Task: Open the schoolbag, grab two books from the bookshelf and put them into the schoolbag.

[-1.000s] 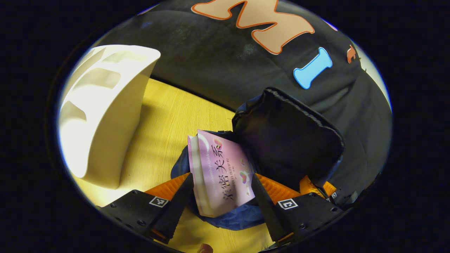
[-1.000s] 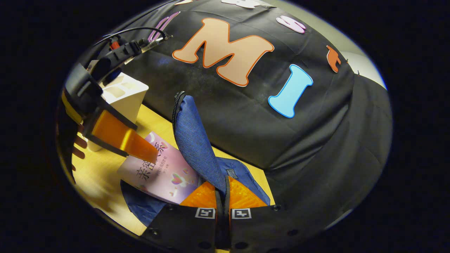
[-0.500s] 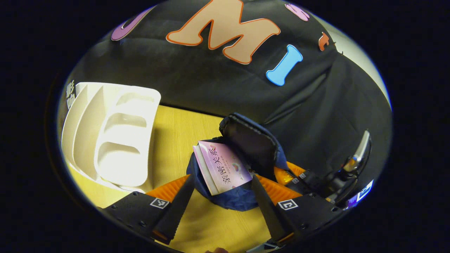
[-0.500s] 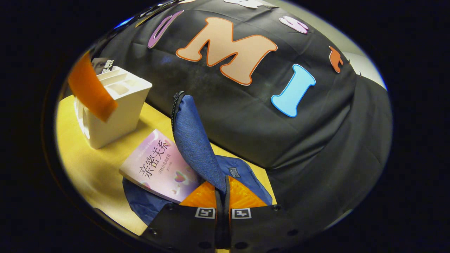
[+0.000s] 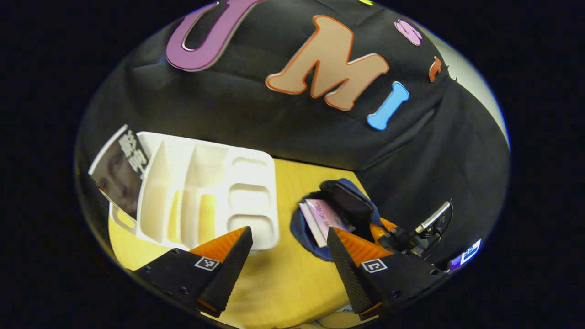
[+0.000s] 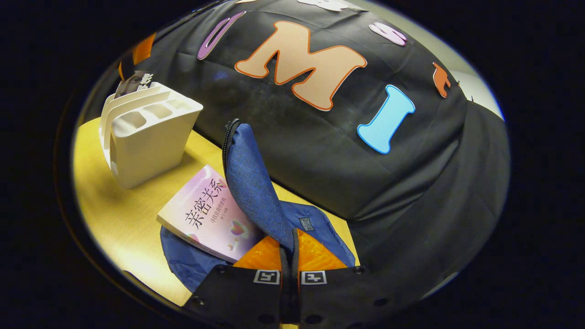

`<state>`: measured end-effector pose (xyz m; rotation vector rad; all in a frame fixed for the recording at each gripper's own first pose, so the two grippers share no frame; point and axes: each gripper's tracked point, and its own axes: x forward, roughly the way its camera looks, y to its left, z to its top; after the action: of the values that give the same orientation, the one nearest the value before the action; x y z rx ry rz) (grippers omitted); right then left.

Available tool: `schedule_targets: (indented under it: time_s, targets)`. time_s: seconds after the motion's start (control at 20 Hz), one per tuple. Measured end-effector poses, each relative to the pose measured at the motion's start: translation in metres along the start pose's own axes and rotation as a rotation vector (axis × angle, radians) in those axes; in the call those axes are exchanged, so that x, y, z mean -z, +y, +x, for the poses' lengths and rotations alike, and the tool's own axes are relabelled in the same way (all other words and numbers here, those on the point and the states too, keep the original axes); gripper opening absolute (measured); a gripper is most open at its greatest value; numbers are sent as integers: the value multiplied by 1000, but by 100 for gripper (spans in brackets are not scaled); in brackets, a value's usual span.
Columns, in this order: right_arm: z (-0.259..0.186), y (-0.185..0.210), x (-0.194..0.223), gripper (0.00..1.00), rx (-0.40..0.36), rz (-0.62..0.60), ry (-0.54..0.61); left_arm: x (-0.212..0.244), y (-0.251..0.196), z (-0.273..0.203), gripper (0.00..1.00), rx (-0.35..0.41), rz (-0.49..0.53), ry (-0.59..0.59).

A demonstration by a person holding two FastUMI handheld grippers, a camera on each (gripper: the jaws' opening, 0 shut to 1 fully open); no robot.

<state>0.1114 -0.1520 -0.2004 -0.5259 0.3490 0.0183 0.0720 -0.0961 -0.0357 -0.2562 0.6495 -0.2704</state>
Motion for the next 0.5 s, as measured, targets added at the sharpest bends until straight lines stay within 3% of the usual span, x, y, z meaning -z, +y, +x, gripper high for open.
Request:
schedule_targets:
  time_s: [0.5]
  targets:
    - [-1,2,1,0,3,-12,16,-89,174,-41,95,-294,117,26]
